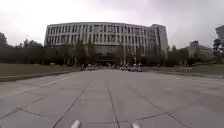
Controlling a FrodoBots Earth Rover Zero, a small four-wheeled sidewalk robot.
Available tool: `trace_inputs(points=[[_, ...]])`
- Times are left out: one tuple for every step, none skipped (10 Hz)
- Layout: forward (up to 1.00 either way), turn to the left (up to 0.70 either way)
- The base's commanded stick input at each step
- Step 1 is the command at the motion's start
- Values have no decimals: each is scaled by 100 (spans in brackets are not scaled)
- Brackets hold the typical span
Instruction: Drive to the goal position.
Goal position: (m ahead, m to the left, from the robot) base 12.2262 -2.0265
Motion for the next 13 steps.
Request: trace_inputs(points=[[70,0],[70,0],[70,0],[70,0],[70,0],[70,0],[70,0],[70,0],[70,0],[70,0],[70,0],[70,0],[70,0]])
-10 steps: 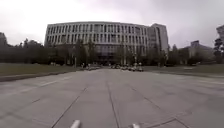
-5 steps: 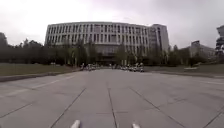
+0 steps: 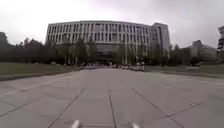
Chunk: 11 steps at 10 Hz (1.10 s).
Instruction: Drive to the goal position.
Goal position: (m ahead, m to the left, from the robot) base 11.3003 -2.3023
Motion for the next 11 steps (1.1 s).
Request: trace_inputs(points=[[70,0],[70,0],[70,0],[70,0],[70,0],[70,0],[70,0],[70,0],[70,0],[70,0],[70,0]])
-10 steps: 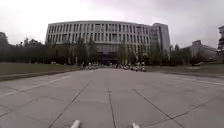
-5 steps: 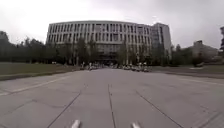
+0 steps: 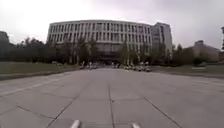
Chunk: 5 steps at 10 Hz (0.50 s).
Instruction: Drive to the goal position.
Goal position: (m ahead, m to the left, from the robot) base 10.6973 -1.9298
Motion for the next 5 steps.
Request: trace_inputs(points=[[70,0],[70,0],[70,0],[70,0],[70,0]])
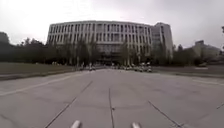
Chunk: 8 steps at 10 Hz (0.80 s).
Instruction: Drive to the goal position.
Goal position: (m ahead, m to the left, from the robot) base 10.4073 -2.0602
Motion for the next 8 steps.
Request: trace_inputs(points=[[70,0],[70,0],[70,0],[70,0],[70,0],[70,0],[70,0],[70,0]])
